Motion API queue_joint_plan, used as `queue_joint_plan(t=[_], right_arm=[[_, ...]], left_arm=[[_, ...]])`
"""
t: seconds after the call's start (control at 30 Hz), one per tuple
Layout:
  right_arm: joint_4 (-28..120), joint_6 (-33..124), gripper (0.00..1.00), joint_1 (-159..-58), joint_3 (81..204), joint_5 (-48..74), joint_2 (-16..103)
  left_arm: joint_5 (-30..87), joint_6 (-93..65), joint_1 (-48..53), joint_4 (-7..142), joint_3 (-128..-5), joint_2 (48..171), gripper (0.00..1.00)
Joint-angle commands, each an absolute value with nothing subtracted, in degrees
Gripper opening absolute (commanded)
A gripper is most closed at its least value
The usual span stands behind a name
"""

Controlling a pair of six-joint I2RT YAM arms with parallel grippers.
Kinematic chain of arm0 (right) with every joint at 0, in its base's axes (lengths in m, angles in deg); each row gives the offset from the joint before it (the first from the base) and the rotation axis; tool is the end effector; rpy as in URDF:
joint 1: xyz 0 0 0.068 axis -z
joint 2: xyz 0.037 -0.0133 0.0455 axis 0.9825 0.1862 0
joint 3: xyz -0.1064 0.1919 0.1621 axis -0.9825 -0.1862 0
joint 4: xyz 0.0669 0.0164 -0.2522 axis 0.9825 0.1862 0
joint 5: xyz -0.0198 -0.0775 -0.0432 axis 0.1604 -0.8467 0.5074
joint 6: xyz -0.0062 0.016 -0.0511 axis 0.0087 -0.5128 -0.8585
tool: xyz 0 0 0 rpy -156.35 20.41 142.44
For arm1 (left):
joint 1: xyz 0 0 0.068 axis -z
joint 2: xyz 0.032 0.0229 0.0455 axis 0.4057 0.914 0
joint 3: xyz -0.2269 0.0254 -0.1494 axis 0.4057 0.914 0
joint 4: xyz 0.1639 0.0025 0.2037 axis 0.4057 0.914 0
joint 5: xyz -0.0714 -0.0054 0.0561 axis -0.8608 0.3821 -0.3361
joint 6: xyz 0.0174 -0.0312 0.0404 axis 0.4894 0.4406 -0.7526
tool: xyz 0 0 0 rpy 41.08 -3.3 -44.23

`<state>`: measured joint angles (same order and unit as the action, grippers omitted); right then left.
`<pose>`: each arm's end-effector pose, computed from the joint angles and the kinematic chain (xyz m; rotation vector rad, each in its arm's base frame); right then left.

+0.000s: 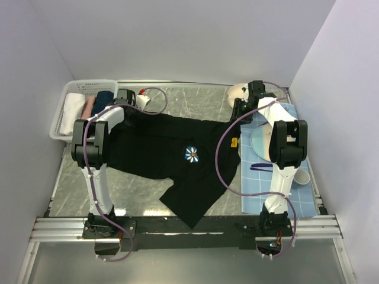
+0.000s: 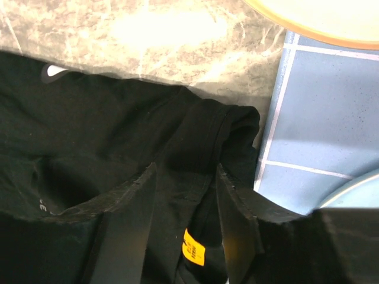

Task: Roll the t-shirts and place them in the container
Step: Fold the T-shirt at the center of the board.

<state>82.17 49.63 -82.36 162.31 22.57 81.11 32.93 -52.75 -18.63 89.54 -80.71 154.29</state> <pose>0.4486 0.0350 0.2083 0.0715 2.6277 0.4874 0.4518 -0.0446 0.1694 0.7255 2.3947 0.0693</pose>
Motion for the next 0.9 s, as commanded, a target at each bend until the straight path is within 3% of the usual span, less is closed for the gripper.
queue_joint_plan(t=[0.0, 0.07, 0.2, 0.67, 0.77, 0.83, 0.87], right_arm=[[82.4, 52.7, 0.49, -81.6, 164.5, 23.3, 84.7], [82.5, 53.3, 0.45, -81.3, 164.8, 22.7, 86.1], [82.4, 53.8, 0.21, -80.9, 166.1, 21.6, 87.8], [81.3, 49.2, 0.11, -80.9, 177.9, 17.7, 93.2], [80.6, 48.2, 0.14, -80.9, 177.5, 19.1, 92.2], [80.4, 48.2, 0.30, -80.9, 177.5, 19.8, 89.6], [80.3, 48.2, 0.45, -80.9, 177.5, 19.7, 88.4]], left_arm=[[34.8, -51.4, -19.2, 89.4, -79.8, 154.2, 0.16], [35.5, -51.5, -19.3, 89.4, -79.2, 154.3, 0.16], [36.8, -52.0, -19.4, 88.4, -77.3, 154.3, 0.16], [43.6, -51.2, -19.5, 84.7, -73.1, 154.8, 0.13], [42.7, -48.7, -19.2, 85.5, -73.9, 151.7, 0.16], [40.5, -46.0, -18.2, 86.6, -76.4, 147.3, 0.21], [39.0, -45.4, -17.7, 87.3, -77.1, 145.7, 0.23]])
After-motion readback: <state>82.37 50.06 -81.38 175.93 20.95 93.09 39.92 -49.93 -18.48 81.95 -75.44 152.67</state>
